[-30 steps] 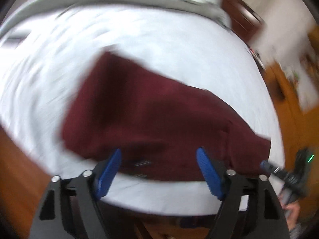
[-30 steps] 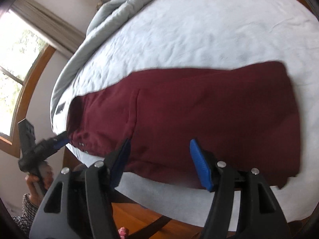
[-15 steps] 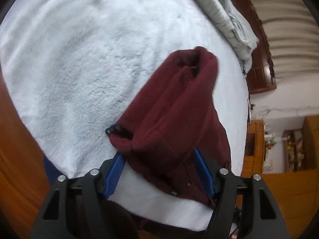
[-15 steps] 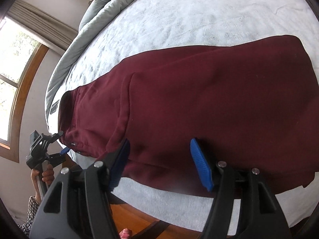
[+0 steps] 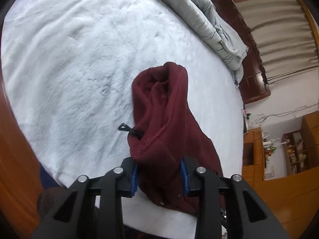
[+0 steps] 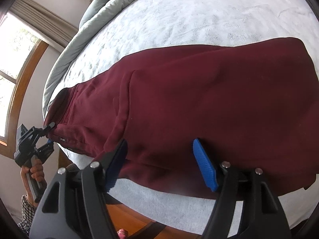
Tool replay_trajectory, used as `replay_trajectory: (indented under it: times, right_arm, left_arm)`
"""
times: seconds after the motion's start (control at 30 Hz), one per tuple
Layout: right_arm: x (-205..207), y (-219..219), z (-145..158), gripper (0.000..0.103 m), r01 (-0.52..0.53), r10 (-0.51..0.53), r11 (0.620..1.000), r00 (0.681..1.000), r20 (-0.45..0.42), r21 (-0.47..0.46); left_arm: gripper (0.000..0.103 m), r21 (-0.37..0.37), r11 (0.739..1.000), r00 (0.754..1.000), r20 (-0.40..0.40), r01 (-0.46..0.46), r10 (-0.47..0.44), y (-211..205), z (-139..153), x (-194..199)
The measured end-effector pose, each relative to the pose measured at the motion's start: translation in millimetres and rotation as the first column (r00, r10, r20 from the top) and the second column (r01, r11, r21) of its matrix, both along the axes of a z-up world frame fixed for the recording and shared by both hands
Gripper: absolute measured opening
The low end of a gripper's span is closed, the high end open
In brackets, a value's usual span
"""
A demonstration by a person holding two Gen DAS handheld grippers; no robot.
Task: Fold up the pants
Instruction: 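Grasp the trouser waistband edge with the left gripper and lift it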
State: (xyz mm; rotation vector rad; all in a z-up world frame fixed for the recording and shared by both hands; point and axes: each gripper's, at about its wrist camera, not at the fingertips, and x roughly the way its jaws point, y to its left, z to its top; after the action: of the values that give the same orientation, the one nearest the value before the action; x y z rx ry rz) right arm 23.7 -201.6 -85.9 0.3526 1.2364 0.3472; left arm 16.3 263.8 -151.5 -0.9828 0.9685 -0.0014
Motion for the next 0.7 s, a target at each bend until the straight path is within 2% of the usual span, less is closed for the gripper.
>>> replay_trajectory:
  times: [0.07, 0.1, 0.13, 0.17, 0.23, 0.3, 0.43, 0.57, 0.7]
  right_arm:
    - [-0.2, 0.7, -0.1, 0.068, -0.003, 0.003, 1.0, 1.0, 0.003, -0.002]
    - [-0.4, 0.8, -0.1, 0.068, -0.003, 0.003, 1.0, 1.0, 0.004, -0.001]
    - [-0.1, 0.5, -0.4, 0.068, -0.003, 0.003, 1.0, 1.0, 0.004, 0.003]
    - [-0.2, 0.1, -0.6, 0.068, -0.002, 0.002, 1.0, 1.0, 0.003, 0.009]
    - [0.3, -2.9, -1.0, 0.068, 0.0, 0.0, 1.0, 1.0, 0.001, 0.025]
    - [0.4, -5.8, -0.3, 0.068, 0.002, -0.002, 0.999, 1.0, -0.002, 0.042]
    - [-2.8, -16.1, 11.0, 0.068, 0.019, -0.02, 0.996, 1.0, 0.007, 0.09]
    - [-10.5, -35.7, 32.0, 0.068, 0.05, -0.054, 0.996, 0.997, 0.054, 0.075]
    - [-17.1, -67.7, 48.9, 0.069, 0.107, -0.116, 0.989, 0.989, 0.091, 0.104]
  left_arm:
    - [0.036, -0.008, 1.0, 0.998, -0.069, -0.017, 0.016, 5.2, -19.4, 5.8]
    - [0.041, -0.024, 0.999, 0.995, -0.096, -0.027, 0.025, 8.0, -29.9, 7.0]
    - [0.041, -0.053, 0.998, 0.993, -0.108, -0.042, 0.036, 10.9, -40.6, 8.1]
    - [0.041, -0.101, 0.992, 0.993, -0.1, -0.07, 0.06, 14.0, -47.5, 7.2]
    - [0.033, -0.118, 0.99, 0.994, -0.082, -0.081, 0.072, 11.0, -43.6, 5.5]
    - [0.03, -0.099, 0.992, 0.997, -0.034, -0.074, 0.071, 6.2, -31.3, 2.3]
    - [0.028, -0.117, 0.991, 0.996, 0.055, -0.07, 0.076, -2.7, -4.7, 3.4]
    - [0.028, -0.039, 0.999, 0.986, 0.167, 0.025, -0.019, -30.6, 39.3, 19.4]
    - [0.028, 0.01, 0.993, 0.964, 0.24, 0.115, -0.114, -66.0, 71.3, 33.9]
